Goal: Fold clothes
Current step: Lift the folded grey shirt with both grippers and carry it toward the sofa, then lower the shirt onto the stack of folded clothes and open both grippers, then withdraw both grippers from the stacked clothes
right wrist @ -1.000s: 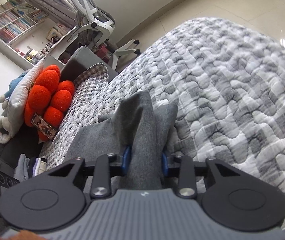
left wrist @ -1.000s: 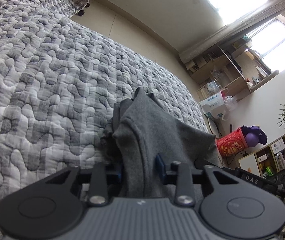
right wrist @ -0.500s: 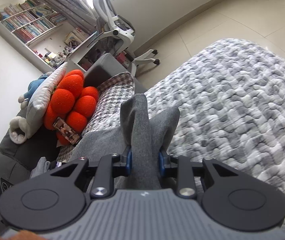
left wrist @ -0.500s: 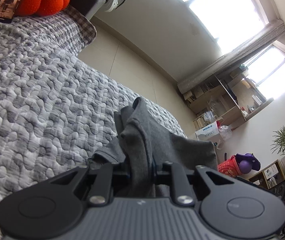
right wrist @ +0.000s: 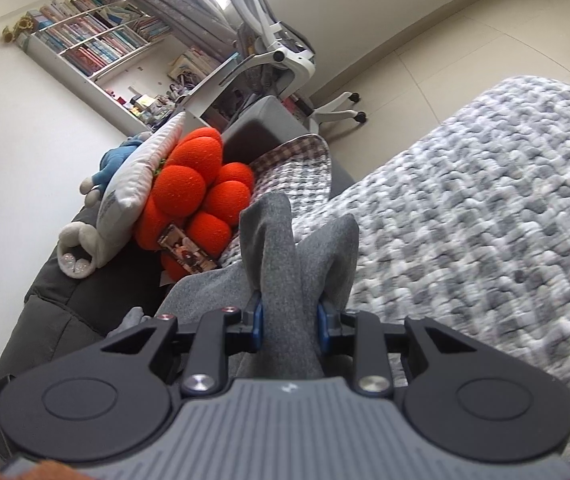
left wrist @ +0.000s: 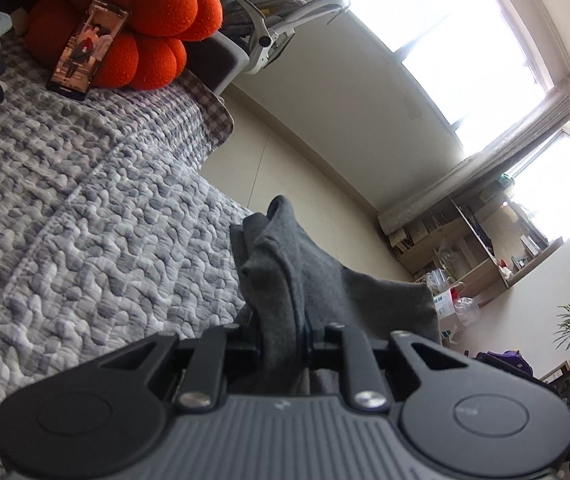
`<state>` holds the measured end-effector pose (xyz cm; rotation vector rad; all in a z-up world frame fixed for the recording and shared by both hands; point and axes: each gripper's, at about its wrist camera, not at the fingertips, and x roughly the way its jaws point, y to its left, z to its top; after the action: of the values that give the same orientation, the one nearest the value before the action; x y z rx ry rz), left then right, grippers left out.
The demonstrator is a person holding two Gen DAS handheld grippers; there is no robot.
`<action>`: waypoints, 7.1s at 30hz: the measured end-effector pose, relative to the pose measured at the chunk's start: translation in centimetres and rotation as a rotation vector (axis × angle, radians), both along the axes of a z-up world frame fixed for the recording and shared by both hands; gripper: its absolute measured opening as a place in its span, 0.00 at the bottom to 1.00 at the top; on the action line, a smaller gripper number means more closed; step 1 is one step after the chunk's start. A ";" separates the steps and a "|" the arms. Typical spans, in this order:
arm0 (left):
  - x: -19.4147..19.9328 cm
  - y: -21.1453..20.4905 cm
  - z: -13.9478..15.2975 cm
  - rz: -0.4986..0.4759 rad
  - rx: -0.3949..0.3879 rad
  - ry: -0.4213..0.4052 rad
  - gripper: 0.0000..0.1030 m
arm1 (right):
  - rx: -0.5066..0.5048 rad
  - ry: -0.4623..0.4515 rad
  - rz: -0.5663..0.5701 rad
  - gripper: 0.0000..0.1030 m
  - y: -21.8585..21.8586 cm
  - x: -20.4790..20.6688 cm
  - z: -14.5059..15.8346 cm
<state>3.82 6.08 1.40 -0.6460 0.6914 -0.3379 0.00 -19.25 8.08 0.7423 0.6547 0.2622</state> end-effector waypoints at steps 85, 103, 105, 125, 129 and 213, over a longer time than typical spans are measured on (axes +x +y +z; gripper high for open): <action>6.4 38.0 3.9 0.444 0.133 0.040 0.49 | 0.041 0.004 0.516 0.27 36.7 23.5 -2.6; 7.5 41.3 -1.5 0.335 -0.238 0.132 0.28 | 0.040 -0.009 0.551 0.27 36.6 23.9 -2.9; 7.4 40.7 -0.8 0.347 -0.195 0.111 0.25 | 0.030 -0.019 0.553 0.27 36.7 23.7 -2.6; 7.2 40.3 1.0 0.423 0.221 0.019 0.51 | 0.064 -0.061 0.498 0.35 38.8 21.1 -6.4; 6.1 39.3 3.0 0.516 0.360 -0.095 0.55 | -0.013 -0.156 0.498 0.48 38.7 20.7 -4.9; -1.3 20.2 1.4 0.732 0.993 0.439 1.00 | -0.815 -0.506 0.808 1.00 32.9 7.8 -1.5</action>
<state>2.50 26.26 2.80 0.0279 0.8739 0.8204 7.82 13.67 6.56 -0.4039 0.4799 0.8281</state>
